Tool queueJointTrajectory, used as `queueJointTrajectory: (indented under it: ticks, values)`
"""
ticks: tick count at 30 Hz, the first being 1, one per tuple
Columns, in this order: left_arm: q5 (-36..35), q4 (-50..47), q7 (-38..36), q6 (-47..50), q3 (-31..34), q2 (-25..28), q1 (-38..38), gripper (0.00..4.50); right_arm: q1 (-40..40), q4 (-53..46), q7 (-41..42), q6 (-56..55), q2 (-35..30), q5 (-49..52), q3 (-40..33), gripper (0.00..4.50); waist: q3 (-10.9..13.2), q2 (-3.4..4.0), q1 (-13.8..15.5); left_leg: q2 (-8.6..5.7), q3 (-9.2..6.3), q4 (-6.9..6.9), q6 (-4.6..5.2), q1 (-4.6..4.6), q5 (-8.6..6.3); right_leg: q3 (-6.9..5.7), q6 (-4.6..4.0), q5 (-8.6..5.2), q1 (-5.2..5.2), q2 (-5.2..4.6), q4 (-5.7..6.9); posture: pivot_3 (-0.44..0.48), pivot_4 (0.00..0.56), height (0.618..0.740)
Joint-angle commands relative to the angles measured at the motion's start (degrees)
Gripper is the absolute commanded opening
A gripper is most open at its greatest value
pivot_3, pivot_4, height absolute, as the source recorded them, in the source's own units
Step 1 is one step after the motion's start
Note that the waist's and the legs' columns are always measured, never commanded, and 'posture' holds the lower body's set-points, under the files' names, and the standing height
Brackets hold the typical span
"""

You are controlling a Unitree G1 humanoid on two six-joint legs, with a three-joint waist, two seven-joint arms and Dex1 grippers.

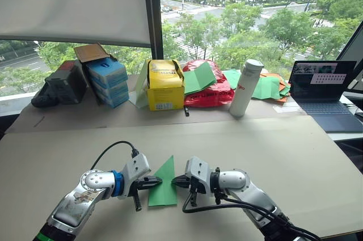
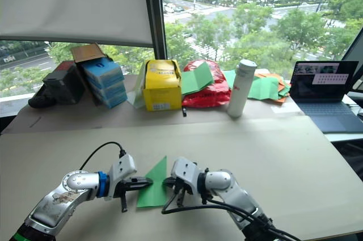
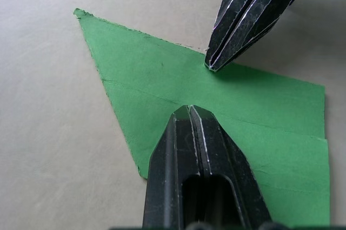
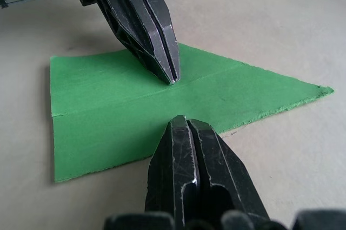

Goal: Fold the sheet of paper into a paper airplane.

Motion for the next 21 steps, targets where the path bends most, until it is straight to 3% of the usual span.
queueJointTrajectory:
  ticks: [1, 21]
  values:
    - [0.9, 1.3, -0.1, 1.5, -1.3, 0.8, 1.1, 0.02, 2.5, -1.2, 3.4, 1.5, -1.7, 0.4, 3.2, 0.00, 0.0, 0.00, 0.0, 0.00, 0.00, 0.00, 0.00, 0.01, 0.00, 0.00, 0.00, 0.00, 0.01, 0.00, 0.00, 0.000, 0.150, 0.740]
    - [0.9, 1.2, -0.7, 1.6, -1.7, 1.0, 1.3, 0.02, 5.6, -8.4, 7.2, 5.8, -5.2, 0.5, 7.1, 0.00, 0.0, -0.01, 0.1, 0.00, 0.00, -0.01, 0.01, 0.08, 0.00, -0.02, 0.01, -0.01, 0.06, 0.00, -0.01, 0.000, 0.150, 0.740]
